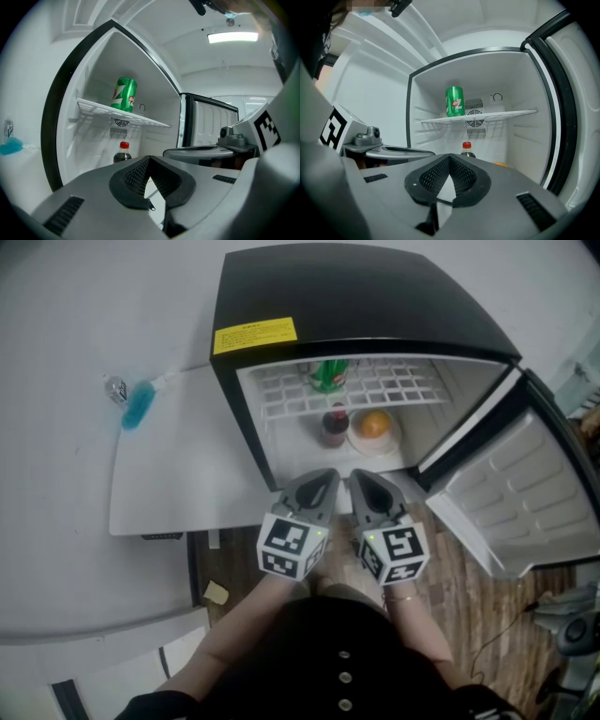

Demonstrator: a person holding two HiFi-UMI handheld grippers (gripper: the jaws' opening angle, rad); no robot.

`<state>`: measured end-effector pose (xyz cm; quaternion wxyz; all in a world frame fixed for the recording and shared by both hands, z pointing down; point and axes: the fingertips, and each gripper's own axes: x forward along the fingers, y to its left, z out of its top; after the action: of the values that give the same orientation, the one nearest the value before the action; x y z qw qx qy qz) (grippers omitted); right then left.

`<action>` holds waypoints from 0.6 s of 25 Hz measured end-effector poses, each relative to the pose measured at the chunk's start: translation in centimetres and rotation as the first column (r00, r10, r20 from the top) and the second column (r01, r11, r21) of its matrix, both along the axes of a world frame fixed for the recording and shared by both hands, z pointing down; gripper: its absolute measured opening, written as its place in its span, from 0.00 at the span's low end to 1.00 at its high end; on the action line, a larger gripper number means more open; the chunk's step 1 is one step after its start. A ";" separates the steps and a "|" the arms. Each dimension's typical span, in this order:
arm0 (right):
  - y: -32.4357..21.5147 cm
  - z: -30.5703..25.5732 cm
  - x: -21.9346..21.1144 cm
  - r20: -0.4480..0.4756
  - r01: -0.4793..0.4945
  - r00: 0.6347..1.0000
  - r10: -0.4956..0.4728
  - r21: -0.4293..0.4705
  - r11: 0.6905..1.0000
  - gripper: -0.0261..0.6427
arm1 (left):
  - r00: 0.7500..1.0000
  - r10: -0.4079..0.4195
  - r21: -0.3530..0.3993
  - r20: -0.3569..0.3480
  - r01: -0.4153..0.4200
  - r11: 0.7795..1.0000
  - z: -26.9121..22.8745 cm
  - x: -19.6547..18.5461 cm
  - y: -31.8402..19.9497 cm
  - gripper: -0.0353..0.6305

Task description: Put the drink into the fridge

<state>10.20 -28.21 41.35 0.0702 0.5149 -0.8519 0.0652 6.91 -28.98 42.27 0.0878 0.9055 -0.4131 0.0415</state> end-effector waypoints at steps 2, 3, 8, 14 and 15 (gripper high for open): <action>0.1 0.0 0.0 0.003 0.000 1.000 0.000 -0.001 1.000 0.05 | 1.000 -0.007 -0.002 -0.004 0.007 1.000 0.0 -0.2 0.0 0.06; 0.2 0.0 -0.1 0.003 0.000 1.000 0.000 -0.002 1.000 0.05 | 1.000 -0.010 -0.004 -0.007 0.010 1.000 0.0 -0.4 -0.1 0.06; 0.5 0.2 -0.2 0.007 -0.001 1.000 0.001 -0.007 1.000 0.05 | 1.000 -0.016 0.005 0.009 0.016 1.000 0.3 -0.6 0.1 0.06; 0.6 0.2 0.1 0.002 -0.009 1.000 0.009 -0.010 1.000 0.05 | 1.000 -0.016 -0.004 0.008 0.016 1.000 0.6 -0.6 0.5 0.06; 0.6 0.2 0.1 0.000 -0.011 1.000 0.011 -0.010 1.000 0.05 | 1.000 -0.017 -0.004 0.006 0.017 1.000 0.5 -0.6 0.5 0.06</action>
<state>10.32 -27.64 41.59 0.0725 0.5192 -0.8487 0.0701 6.29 -28.53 42.80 0.0887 0.9017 -0.4209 0.0440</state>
